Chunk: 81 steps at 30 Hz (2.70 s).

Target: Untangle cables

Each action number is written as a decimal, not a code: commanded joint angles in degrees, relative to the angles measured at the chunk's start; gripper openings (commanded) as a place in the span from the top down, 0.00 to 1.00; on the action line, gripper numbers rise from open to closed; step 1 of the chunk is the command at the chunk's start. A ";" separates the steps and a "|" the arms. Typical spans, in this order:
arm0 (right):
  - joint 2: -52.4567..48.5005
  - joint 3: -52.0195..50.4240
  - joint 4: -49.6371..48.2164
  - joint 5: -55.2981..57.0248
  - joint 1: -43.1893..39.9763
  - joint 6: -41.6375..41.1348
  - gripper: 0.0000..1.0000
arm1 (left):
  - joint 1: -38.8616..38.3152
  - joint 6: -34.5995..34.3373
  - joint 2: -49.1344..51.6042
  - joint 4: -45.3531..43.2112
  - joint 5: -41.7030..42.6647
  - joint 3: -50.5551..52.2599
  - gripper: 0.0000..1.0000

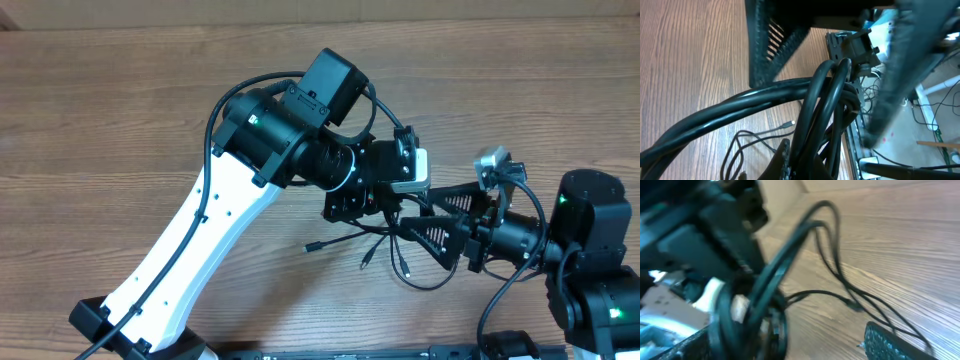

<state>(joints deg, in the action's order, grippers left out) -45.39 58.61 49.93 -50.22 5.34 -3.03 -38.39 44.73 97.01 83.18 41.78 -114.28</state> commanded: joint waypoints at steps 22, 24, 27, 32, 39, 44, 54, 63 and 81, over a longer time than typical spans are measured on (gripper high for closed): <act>0.26 0.72 -1.84 17.73 0.15 0.11 0.06 | 0.11 -12.39 -1.14 2.49 -9.11 -0.96 0.96; 0.26 0.72 -1.84 18.23 0.15 0.09 0.06 | 0.11 -12.35 -1.14 2.23 -8.94 -0.96 0.96; 0.26 0.72 -1.84 18.53 0.15 0.11 0.05 | 0.11 -10.14 -1.14 1.88 -6.12 -0.96 0.96; 0.26 0.72 -1.75 19.32 0.15 0.11 0.05 | 0.11 -4.85 -1.14 1.64 2.56 -0.96 0.96; 0.26 0.72 -1.57 19.32 0.17 0.11 0.05 | 0.09 -3.98 -1.14 0.70 6.16 -0.96 0.96; 0.26 0.72 -1.84 19.34 0.17 0.11 0.05 | 0.07 -3.98 -1.14 0.57 8.17 -0.96 0.96; 0.26 0.72 -8.85 19.76 0.15 0.11 0.07 | -1.03 -4.02 -1.14 0.70 10.19 -0.96 0.96; 0.26 0.72 -11.65 22.49 0.15 0.11 0.07 | -1.07 -4.46 -1.11 1.68 10.34 -0.94 0.96; 0.26 0.72 -17.53 34.53 0.15 0.04 0.06 | -4.83 -4.37 -1.09 3.98 10.03 -0.94 0.96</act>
<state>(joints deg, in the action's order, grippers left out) -44.99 58.61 34.26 -26.92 6.15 -1.39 -40.12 39.18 97.01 85.12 49.65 -114.56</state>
